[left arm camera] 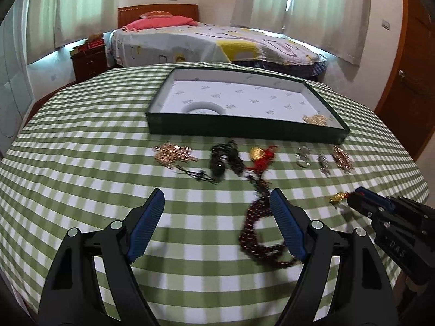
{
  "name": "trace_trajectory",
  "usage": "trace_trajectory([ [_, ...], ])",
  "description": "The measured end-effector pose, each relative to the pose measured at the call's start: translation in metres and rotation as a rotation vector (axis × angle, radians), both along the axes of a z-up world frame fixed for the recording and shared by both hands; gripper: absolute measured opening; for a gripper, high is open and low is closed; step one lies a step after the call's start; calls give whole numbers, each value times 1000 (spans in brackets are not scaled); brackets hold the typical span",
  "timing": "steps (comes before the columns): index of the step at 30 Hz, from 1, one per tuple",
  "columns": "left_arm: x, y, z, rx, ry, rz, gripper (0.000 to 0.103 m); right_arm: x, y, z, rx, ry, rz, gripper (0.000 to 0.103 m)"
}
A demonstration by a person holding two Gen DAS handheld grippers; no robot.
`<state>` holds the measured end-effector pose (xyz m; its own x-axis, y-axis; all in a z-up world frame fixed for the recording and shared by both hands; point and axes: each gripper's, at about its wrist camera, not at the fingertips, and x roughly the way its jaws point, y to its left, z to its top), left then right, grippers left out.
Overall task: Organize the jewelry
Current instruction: 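Grasp the dark red bead bracelet with the left tool while the right tool holds the tassel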
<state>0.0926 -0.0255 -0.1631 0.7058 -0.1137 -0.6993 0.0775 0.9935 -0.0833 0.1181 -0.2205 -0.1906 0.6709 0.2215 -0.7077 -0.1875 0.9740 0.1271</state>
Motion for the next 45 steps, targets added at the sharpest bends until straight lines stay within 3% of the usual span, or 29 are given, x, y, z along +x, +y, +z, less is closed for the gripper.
trace_trajectory([
  [12, 4, -31, -25, -3, 50, -59, 79, 0, -17, -3, 35, -3, -30, 14],
  [20, 3, -42, -31, 33, 41, -83, 80, 1, -19, -6, 44, 2, -35, 14],
  [22, 2, -43, -31, 49, 38, -81, 76, 0, -19, -6, 44, 2, -35, 14],
  [25, 1, -46, -31, 80, 26, -86, 56, 1, -19, -7, 45, 3, -35, 14],
  [30, -1, -42, -29, 58, 23, -107, 22, 0, -19, -6, 45, 3, -34, 14],
  [38, -6, -36, -23, 33, 4, -130, 16, -2, -17, -2, 47, -17, -26, 14],
  [39, -7, -36, -22, 31, -2, -131, 11, -2, -17, -1, 48, -21, -25, 14],
  [45, -15, -35, -5, 31, -68, -141, 11, -4, -14, 6, 48, -42, -16, 13],
])
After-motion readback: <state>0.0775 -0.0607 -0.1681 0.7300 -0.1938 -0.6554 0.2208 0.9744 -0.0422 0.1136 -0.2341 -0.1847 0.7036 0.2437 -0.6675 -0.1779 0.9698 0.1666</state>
